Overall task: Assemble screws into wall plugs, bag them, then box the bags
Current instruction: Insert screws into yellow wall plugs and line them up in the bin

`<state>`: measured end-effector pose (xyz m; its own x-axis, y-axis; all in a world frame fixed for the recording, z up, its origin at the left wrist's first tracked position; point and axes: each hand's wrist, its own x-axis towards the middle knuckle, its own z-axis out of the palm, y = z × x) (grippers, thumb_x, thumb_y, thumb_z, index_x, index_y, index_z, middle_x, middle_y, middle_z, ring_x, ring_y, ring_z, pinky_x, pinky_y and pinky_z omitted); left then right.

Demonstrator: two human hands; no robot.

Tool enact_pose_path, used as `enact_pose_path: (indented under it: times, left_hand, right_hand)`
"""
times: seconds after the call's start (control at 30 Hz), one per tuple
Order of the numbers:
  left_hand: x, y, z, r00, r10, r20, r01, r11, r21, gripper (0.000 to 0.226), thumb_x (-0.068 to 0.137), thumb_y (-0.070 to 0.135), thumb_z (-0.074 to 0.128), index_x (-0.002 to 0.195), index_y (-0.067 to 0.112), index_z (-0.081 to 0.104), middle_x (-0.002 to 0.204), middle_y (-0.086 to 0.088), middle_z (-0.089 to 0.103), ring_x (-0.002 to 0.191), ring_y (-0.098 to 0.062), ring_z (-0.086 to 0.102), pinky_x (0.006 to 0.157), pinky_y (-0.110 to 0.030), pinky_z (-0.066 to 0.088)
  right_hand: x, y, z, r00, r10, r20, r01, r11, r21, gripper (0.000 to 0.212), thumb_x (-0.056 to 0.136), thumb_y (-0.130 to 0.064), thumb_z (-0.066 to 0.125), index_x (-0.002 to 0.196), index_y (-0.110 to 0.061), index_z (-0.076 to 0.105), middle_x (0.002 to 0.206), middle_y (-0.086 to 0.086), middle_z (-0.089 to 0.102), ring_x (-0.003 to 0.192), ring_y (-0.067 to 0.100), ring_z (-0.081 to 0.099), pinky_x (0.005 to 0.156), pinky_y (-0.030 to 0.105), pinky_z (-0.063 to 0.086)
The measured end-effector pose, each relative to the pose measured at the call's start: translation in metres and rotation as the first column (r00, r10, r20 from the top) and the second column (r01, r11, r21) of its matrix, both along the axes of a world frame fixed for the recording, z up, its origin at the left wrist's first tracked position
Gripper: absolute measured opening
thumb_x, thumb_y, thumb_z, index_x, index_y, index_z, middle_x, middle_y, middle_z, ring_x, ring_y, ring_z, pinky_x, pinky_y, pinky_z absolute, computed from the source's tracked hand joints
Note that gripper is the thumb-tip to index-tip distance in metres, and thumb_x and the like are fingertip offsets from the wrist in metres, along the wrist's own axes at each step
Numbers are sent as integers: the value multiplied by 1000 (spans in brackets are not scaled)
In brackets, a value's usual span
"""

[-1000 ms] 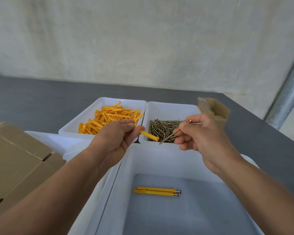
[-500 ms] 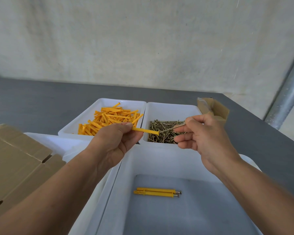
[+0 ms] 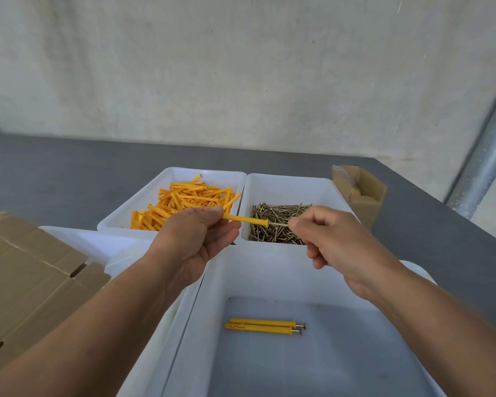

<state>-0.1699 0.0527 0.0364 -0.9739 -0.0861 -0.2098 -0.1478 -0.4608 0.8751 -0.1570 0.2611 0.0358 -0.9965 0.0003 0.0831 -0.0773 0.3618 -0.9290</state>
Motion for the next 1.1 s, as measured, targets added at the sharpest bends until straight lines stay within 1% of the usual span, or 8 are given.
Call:
enact_pose_path:
  times: [0.1, 0.2, 0.37, 0.53, 0.63, 0.8, 0.93, 1.1]
  left_hand:
    - [0, 1, -2, 999, -34, -11, 34, 997, -64, 11, 95, 7, 58, 104, 1, 60, 78, -15, 73, 68, -20, 74, 51, -25, 56]
    - [2, 3, -2, 997, -72, -24, 69, 992, -105, 3, 95, 7, 58, 95, 5, 59, 78, -16, 73, 68, -19, 73, 51, -25, 56]
    - [5, 8, -2, 994, -103, -44, 95, 984, -149, 1, 94, 6, 59, 93, 5, 59, 80, -15, 71, 71, -21, 74, 51, -24, 56]
    - [6, 9, -3, 985, -153, -79, 128, 958, -258, 4, 92, 10, 63, 89, 8, 62, 77, -10, 72, 73, -18, 72, 58, -26, 58]
    - [3, 7, -5, 989, -76, -129, 27, 937, -349, 8, 88, 13, 68, 84, 10, 62, 73, -5, 69, 74, -17, 69, 64, -25, 59]
    - [-4, 2, -8, 984, 51, -171, -116, 912, -394, 9, 87, 9, 69, 80, 10, 62, 73, -5, 66, 72, -16, 66, 62, -24, 57]
    - [-6, 0, -12, 966, 95, -242, -209, 838, -503, 9, 86, 7, 69, 79, 12, 64, 73, -5, 67, 75, -18, 66, 70, -29, 59]
    - [-9, -3, -16, 945, 117, -306, -290, 733, -615, 9, 83, 8, 69, 78, 15, 66, 70, -3, 68, 77, -23, 67, 81, -43, 59]
  right_hand:
    - [2, -2, 0, 997, 70, 22, -72, 995, 66, 14, 92, -24, 63, 80, -23, 70, 58, -10, 57, 50, 5, 54, 49, 19, 45]
    - [5, -5, 0, 992, 118, 51, -121, 990, 67, 17, 95, -17, 57, 90, -24, 72, 71, -3, 61, 54, 6, 58, 52, 22, 49]
    - [8, -7, 1, 984, 165, 70, -169, 984, 55, 13, 92, -28, 63, 83, -28, 72, 69, -4, 64, 56, 9, 63, 55, 24, 52]
    - [8, -1, 1, 975, 205, 88, -220, 948, 231, 10, 90, -24, 66, 81, -25, 71, 68, -2, 68, 55, 12, 66, 54, 25, 54]
    - [9, 4, 1, 946, 245, 214, -308, 884, 353, 10, 91, -22, 65, 83, -23, 70, 68, 0, 69, 55, 12, 67, 52, 23, 54]
    - [7, 7, -14, 898, 223, 379, -423, 669, 610, 9, 92, -24, 60, 90, -22, 68, 82, 7, 73, 56, 13, 69, 48, 17, 50]
    - [3, 6, -26, 873, 213, 438, -470, 603, 644, 11, 91, -22, 59, 93, -20, 69, 86, 10, 74, 60, 18, 69, 51, 18, 53]
    - [-2, 5, -37, 859, 207, 468, -495, 566, 659, 11, 91, -22, 59, 92, -19, 69, 81, 12, 73, 57, 19, 66, 53, 22, 56]
